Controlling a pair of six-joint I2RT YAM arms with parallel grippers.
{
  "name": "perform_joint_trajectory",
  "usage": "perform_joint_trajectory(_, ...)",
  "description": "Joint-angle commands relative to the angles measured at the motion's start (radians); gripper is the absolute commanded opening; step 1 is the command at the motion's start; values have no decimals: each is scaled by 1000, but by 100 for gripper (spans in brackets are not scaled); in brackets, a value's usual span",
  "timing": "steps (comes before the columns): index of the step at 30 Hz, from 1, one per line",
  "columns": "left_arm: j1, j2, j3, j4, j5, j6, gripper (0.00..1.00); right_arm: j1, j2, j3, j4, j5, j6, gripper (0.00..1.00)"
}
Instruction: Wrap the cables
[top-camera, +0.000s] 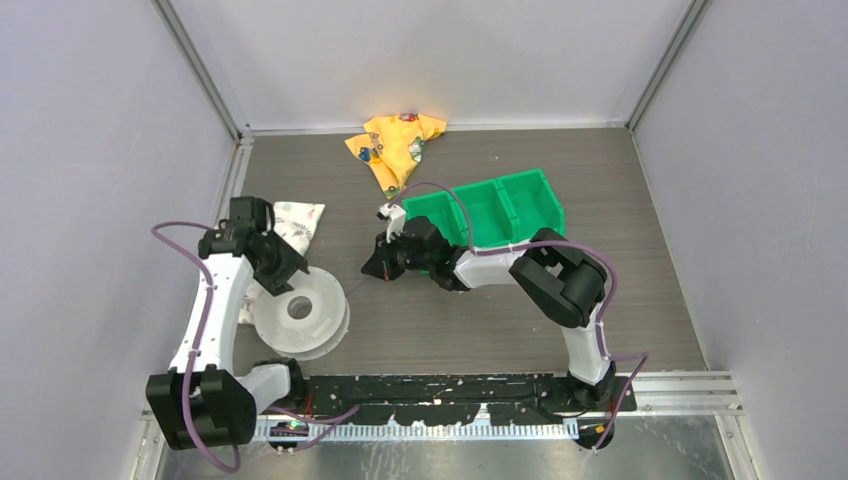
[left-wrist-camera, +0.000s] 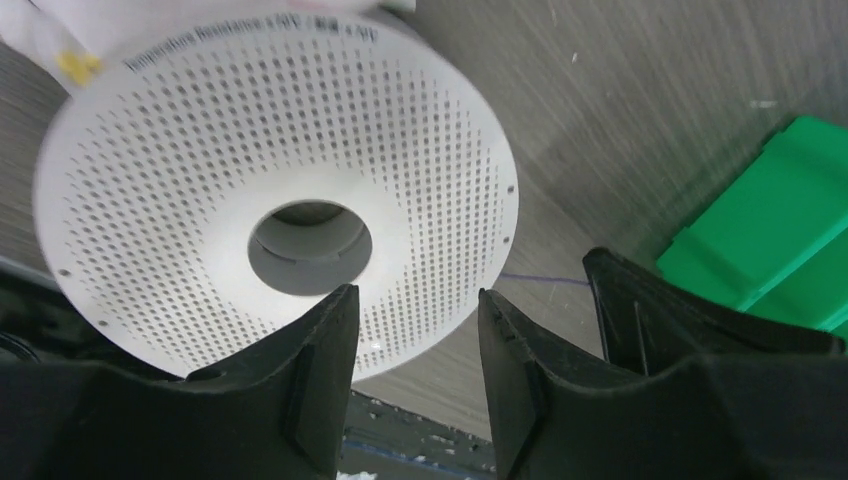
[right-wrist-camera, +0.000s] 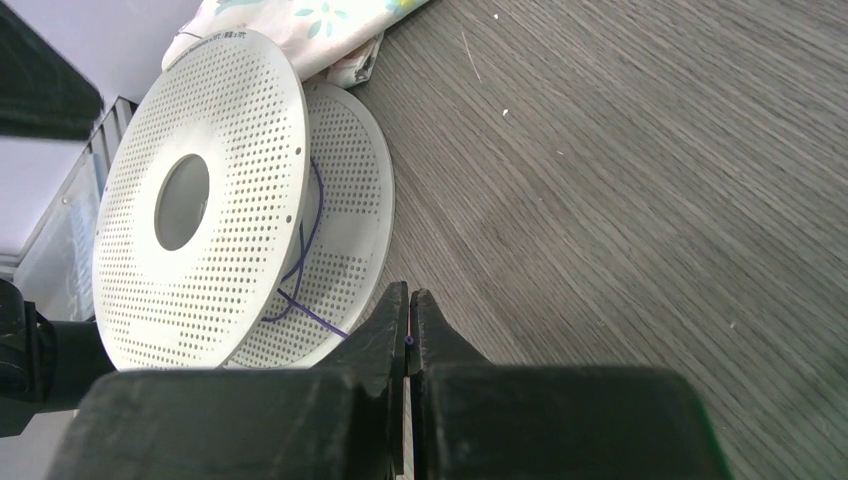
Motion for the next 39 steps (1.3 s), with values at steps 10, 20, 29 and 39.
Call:
perform_joint_trajectory(10,-140,-34,-97,-38,19,-130,59,6,-2,37,57,-23,16,1)
perform_joint_trajectory(20,-157,-47,-189,71,-42,-136,57,6,1,38,65,-27,21,1)
perform_joint_trajectory(29,-176,-16,-347,495,208,-243,54,6,-8,32,59,-25,17,0)
perform_joint_trajectory(39,-193,102,-295,726,273,-326,55,-2,-46,-19,73,10,12,0)
